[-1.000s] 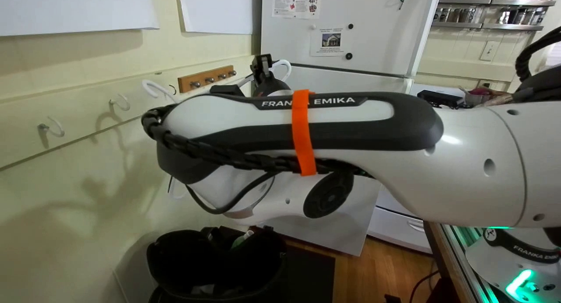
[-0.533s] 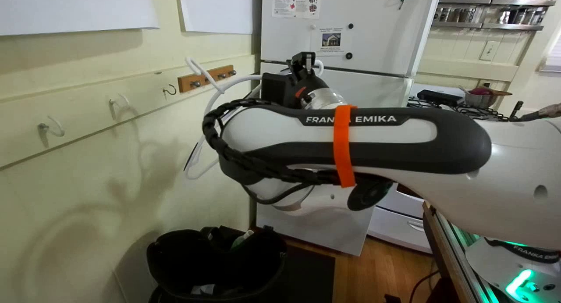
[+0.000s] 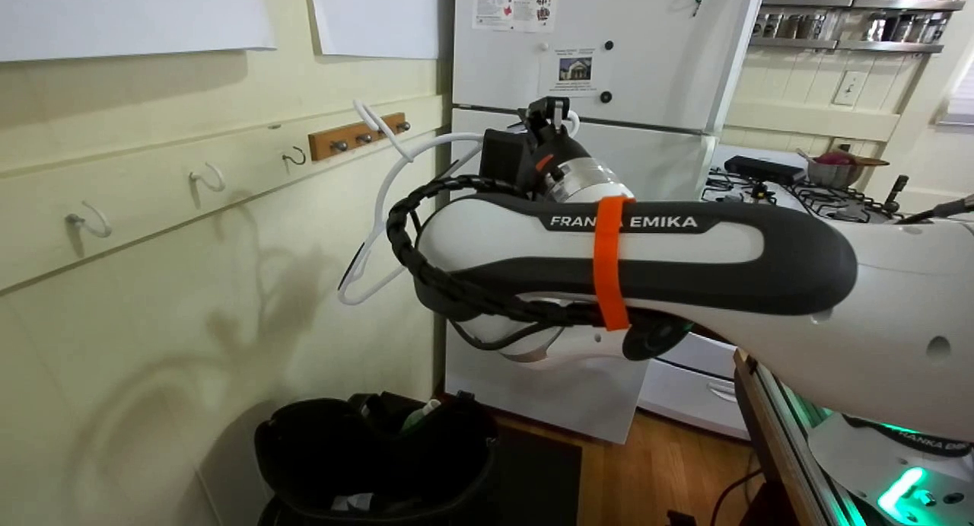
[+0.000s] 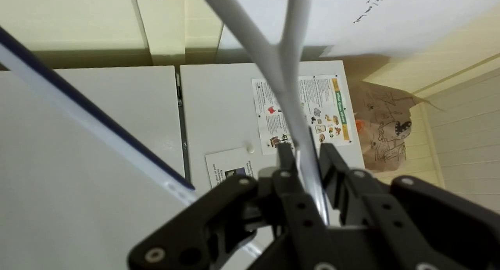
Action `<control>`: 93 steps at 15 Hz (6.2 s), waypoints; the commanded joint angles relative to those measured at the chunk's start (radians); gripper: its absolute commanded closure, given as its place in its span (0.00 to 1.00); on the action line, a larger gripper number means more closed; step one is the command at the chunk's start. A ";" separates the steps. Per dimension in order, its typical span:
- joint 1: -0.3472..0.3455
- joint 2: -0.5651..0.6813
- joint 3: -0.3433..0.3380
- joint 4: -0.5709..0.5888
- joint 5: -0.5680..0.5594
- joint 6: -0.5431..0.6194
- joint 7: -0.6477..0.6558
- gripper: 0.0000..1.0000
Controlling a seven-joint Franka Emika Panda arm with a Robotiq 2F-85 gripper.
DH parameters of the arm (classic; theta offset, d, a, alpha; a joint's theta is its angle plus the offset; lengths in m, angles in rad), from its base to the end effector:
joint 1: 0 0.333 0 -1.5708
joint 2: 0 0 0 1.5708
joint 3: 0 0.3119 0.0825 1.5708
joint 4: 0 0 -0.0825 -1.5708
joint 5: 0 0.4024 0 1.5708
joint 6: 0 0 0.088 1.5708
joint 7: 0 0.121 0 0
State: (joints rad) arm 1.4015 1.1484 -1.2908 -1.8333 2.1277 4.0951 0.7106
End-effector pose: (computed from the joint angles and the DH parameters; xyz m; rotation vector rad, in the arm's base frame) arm 0.5132 0.1110 0.4124 -0.4247 1.6297 -2.1194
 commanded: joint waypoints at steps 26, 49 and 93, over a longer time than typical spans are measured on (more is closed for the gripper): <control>-0.484 -0.055 0.360 0.523 -0.420 0.124 -0.153 0.94; -0.679 -0.045 0.622 0.829 -0.544 0.106 -0.604 0.94; -0.469 -0.416 0.660 0.069 -0.594 0.007 -0.080 0.00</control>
State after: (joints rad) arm 0.9044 0.8224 -0.6319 -1.6428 1.5611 4.1554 0.5161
